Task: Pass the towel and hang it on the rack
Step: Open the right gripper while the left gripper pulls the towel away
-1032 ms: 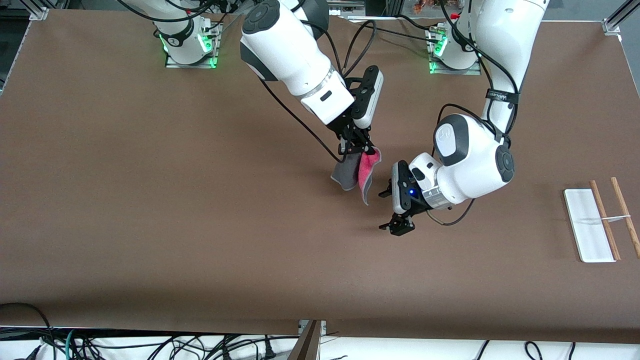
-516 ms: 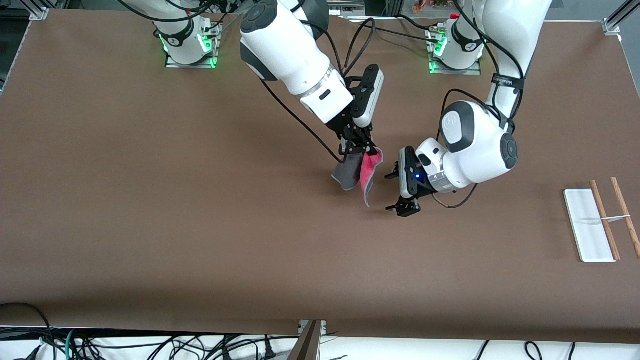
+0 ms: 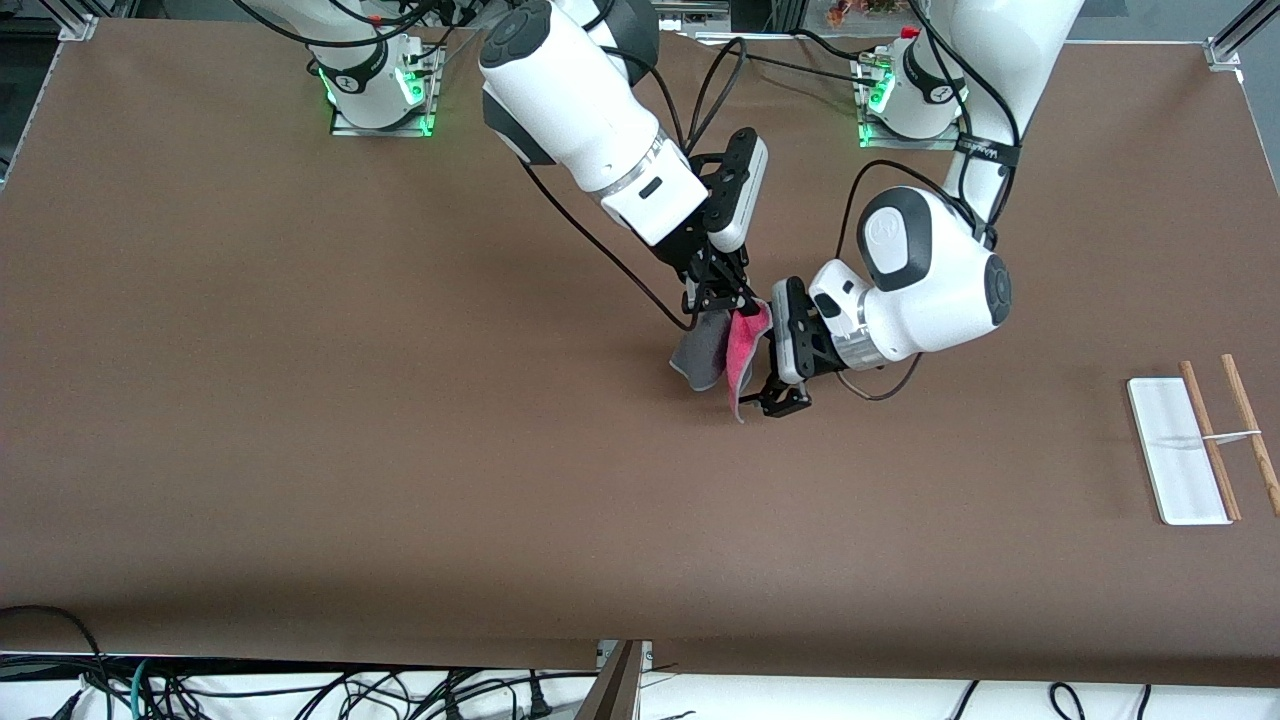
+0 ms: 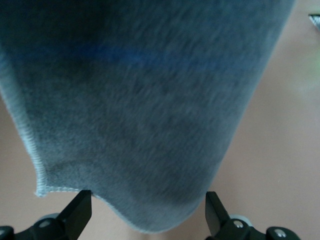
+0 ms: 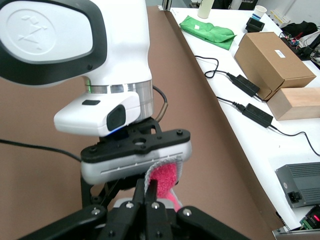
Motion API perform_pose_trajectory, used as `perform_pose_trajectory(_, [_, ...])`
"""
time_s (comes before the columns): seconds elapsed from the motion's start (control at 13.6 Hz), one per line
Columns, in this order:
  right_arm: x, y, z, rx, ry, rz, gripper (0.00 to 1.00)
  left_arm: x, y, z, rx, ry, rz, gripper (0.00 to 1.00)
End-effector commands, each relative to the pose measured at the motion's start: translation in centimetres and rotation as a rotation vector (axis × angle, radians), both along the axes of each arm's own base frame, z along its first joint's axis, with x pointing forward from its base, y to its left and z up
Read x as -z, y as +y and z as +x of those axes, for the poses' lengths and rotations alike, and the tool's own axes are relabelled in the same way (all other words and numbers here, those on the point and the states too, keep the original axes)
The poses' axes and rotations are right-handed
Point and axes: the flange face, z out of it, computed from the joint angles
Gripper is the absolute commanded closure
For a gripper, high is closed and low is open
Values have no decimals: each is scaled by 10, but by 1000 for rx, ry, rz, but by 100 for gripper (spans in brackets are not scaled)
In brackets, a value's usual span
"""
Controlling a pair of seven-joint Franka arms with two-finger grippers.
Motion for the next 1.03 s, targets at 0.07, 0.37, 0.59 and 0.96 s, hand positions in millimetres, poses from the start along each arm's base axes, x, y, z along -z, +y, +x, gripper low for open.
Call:
perform_pose_trajectory(0.07, [2, 1, 0, -19, -6, 14, 100, -7, 0, -6, -18, 9, -22, 25])
perform_pose_trajectory(0.37, [2, 1, 0, -18, -5, 14, 100, -5, 2, -7, -11, 6, -17, 100])
perform_pose_trajectory(0.59, [2, 1, 0, -18, -5, 14, 100, -7, 2, -6, -11, 2, -13, 100])
perform_pose_trajectory(0.96, [0, 1, 0, 5, 40, 54, 85, -22, 35, 10, -26, -41, 17, 100])
